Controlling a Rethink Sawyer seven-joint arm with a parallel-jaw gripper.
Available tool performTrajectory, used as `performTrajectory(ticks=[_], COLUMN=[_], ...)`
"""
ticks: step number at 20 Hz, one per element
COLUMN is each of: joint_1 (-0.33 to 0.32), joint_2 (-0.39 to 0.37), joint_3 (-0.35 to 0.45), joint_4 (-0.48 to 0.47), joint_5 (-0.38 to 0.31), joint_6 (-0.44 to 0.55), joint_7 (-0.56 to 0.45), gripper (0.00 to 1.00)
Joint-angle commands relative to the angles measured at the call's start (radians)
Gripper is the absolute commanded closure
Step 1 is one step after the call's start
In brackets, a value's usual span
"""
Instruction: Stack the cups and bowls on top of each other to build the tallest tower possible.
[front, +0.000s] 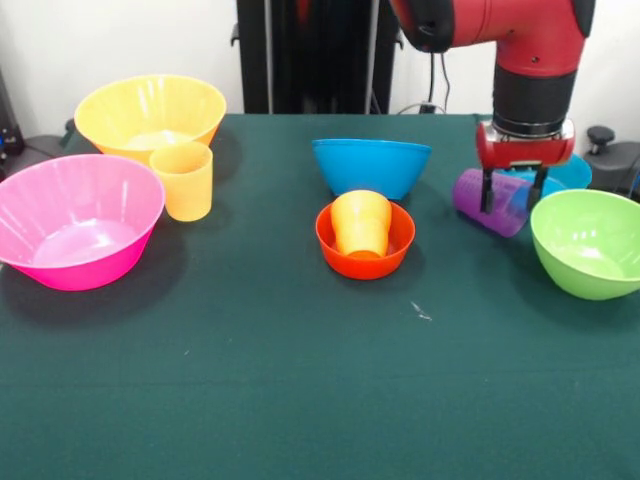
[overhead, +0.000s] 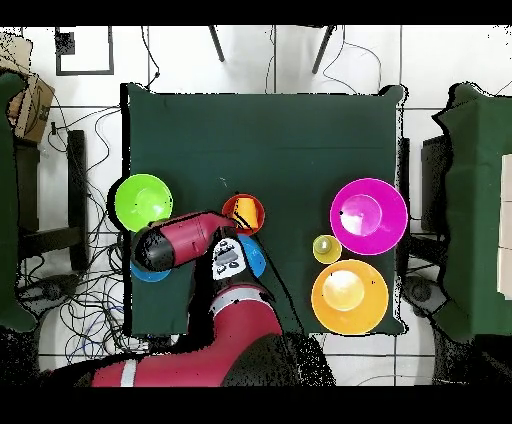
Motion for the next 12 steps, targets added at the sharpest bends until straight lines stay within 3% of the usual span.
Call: performTrajectory(ticks=[1, 12], joint_1=[0.034, 0.035], joint_2=[0.022, 0.027], joint_3=[-0.013, -0.008], joint_4=[0.069, 0.082], joint_5=[0.058, 0.105], joint_6=[-0.087, -0.099], joint_7=[0.206, 0.187], gripper=[0.00, 0.00])
